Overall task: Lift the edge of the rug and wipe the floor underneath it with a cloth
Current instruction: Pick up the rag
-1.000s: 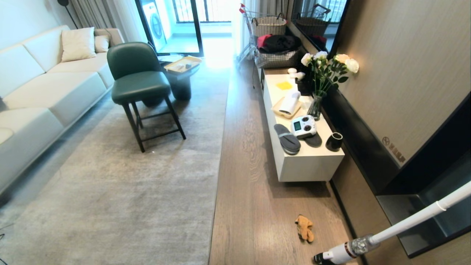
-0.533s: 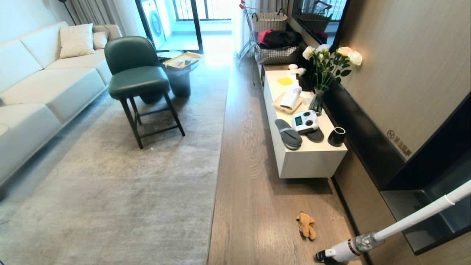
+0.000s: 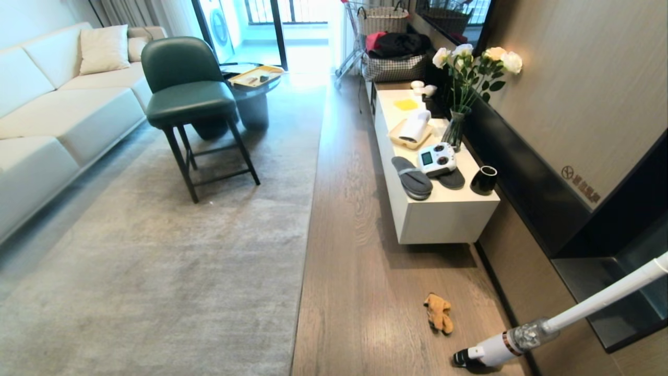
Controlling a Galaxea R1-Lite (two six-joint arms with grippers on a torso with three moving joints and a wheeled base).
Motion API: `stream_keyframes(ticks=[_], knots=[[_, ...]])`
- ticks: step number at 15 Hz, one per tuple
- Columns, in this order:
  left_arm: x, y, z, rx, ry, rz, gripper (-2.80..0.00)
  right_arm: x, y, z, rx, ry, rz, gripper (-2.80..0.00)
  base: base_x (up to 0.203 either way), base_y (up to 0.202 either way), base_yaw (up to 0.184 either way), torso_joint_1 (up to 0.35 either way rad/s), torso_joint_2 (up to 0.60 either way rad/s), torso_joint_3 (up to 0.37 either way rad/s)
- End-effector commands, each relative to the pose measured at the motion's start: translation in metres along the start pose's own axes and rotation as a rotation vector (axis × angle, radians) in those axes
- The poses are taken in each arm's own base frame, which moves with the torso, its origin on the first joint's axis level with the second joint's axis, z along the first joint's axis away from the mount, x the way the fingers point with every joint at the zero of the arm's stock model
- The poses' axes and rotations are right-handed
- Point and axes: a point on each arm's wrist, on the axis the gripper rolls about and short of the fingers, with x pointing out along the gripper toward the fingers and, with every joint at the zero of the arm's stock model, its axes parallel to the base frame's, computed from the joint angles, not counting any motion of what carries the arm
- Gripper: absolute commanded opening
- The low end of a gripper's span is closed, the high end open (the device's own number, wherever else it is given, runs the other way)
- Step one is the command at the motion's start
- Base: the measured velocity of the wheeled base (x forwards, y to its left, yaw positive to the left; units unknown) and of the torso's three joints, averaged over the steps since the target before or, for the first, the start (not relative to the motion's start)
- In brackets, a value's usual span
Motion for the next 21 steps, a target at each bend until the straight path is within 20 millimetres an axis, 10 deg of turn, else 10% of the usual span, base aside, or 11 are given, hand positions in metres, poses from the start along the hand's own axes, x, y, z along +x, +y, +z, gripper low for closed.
stream_keyframes(ticks=[1, 21], knots=[[0.0, 0.0, 0.0, 0.0, 0.0, 0.0, -2.8, 0.0002, 0.0, 0.0001, 0.0, 0.002, -0.001, -2.8, 0.0, 0.0, 0.0, -0.165, 0.51, 0.349], [0.0, 0.0, 0.0, 0.0, 0.0, 0.0, -2.8, 0.0002, 0.0, 0.0001, 0.002, 0.002, -0.001, -2.8, 0.0, 0.0, 0.0, -0.054, 0.44, 0.39]])
